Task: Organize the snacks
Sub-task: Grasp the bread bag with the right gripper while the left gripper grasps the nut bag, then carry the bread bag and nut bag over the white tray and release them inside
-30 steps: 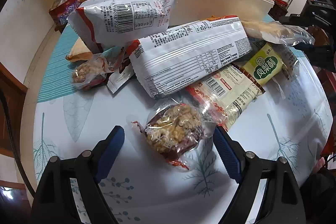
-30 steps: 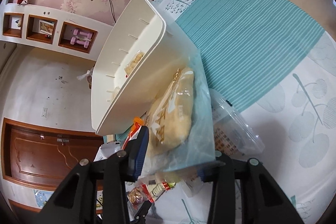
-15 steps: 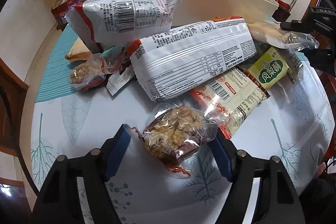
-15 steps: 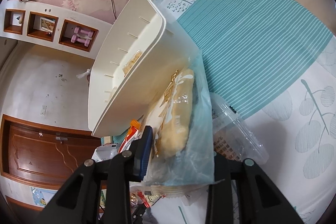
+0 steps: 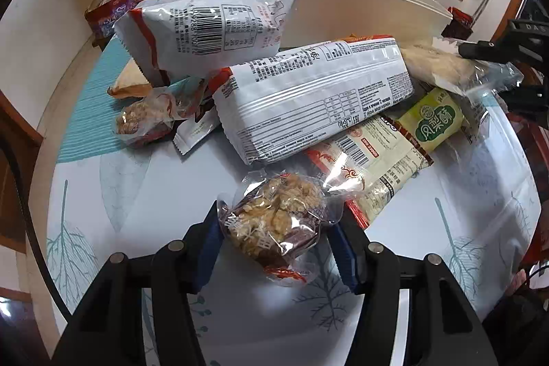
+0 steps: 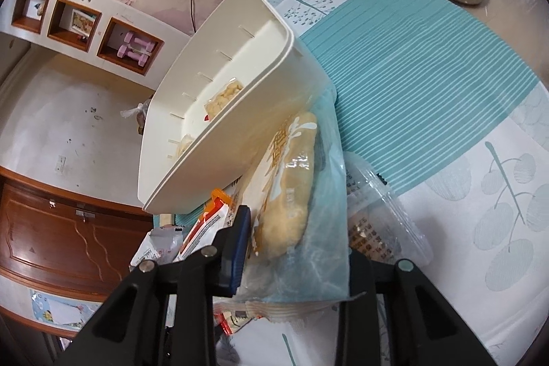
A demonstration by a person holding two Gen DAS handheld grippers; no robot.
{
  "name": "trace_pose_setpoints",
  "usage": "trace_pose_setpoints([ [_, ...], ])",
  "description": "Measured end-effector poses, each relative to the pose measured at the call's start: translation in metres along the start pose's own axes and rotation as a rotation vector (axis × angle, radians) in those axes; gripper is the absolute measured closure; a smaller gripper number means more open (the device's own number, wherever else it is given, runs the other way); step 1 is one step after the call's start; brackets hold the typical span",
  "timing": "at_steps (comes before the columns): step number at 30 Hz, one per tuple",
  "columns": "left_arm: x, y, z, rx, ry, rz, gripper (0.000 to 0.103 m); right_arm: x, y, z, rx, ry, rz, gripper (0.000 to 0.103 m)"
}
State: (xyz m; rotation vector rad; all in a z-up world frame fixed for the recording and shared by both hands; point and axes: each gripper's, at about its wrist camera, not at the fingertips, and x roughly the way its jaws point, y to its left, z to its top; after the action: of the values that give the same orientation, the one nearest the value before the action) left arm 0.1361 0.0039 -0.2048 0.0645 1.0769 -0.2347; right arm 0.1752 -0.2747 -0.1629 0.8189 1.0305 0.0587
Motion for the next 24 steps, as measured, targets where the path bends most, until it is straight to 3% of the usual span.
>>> trace_pose_setpoints([
  [12, -0.014, 0.008, -0.018, -0.061, -0.010, -0.034, 0.048, -0.020, 0.018, -0.013, -0.061, -0.014, -0.008, 0.076],
  [24, -0.047, 0.000, -0.029, -0.038, -0.027, -0.062, 0.048, -0.052, 0.034, -0.033, -0.137, -0.058, -0.012, 0.079],
])
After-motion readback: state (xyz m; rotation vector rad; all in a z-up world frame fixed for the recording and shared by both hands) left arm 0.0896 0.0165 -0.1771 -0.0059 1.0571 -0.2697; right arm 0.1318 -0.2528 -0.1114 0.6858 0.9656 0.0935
